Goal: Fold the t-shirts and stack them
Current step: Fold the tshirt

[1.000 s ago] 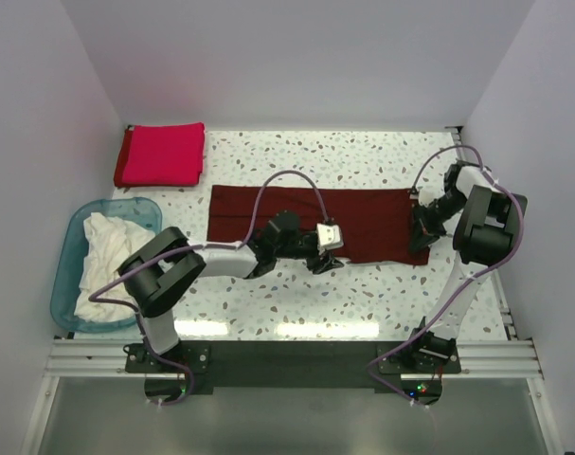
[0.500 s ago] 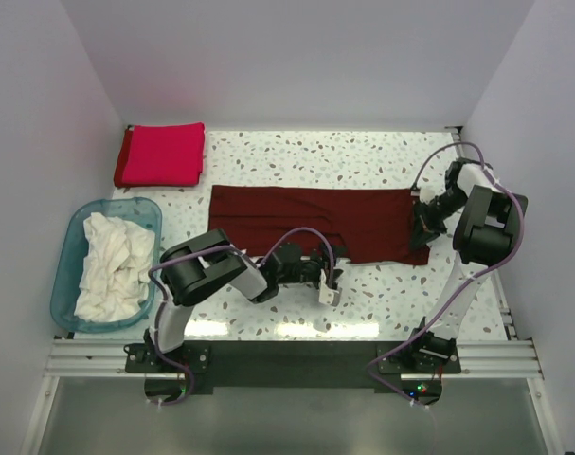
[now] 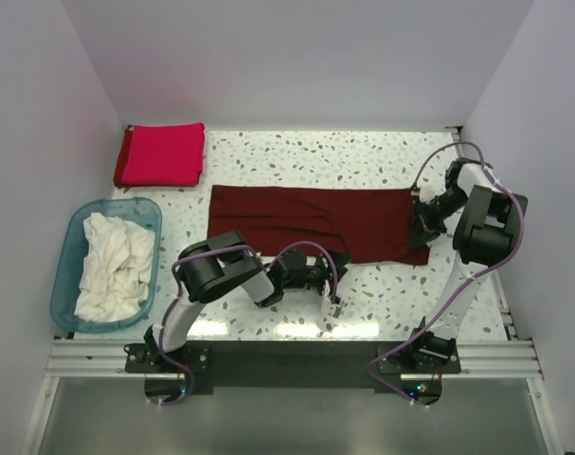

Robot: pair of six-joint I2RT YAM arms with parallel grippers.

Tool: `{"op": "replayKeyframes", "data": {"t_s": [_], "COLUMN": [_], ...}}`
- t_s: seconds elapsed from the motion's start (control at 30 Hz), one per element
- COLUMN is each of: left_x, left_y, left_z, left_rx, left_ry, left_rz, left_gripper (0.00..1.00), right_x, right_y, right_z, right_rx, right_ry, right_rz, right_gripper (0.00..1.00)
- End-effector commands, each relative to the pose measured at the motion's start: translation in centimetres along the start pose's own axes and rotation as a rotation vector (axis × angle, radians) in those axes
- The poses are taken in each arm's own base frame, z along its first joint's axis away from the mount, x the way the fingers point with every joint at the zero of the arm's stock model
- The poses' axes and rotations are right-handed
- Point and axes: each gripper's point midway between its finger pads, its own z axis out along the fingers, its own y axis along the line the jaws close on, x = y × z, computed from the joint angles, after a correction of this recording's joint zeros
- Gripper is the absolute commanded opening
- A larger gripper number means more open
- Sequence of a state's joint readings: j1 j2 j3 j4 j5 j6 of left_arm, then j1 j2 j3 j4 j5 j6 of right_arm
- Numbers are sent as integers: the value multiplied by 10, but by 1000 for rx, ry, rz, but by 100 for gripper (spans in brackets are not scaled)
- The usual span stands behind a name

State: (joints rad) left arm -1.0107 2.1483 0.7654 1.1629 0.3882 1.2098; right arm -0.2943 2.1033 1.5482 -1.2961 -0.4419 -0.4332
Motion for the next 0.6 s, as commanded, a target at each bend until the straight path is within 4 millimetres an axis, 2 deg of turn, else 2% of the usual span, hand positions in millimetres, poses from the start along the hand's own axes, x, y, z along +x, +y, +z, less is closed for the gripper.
{"op": "replayKeyframes", "data": {"t_s": [0.0, 0.17, 0.43, 0.53, 0.57], "left_x": [-1, 2, 1, -4, -7], "left_y": [5, 5, 17, 25, 30], "left_z": [9, 18, 28, 26, 25], "left_rx": [-22, -18, -48, -72, -82], "left_ry": [-17, -22, -38, -54, -60], "left_rz": [84, 111, 133, 144, 147], "left_gripper": [52, 45, 33, 25, 19], "right_x": [-2, -3, -1, -2, -2], "right_y": [8, 8, 9, 10, 11], "right_z": [0, 0, 1, 0, -1], "right_rx": [-39, -42, -47, -52, -54], "right_ry": [0, -1, 1, -2, -5], "right_rz": [10, 10, 11, 12, 11], "right_gripper": [0, 0, 0, 0, 0]}}
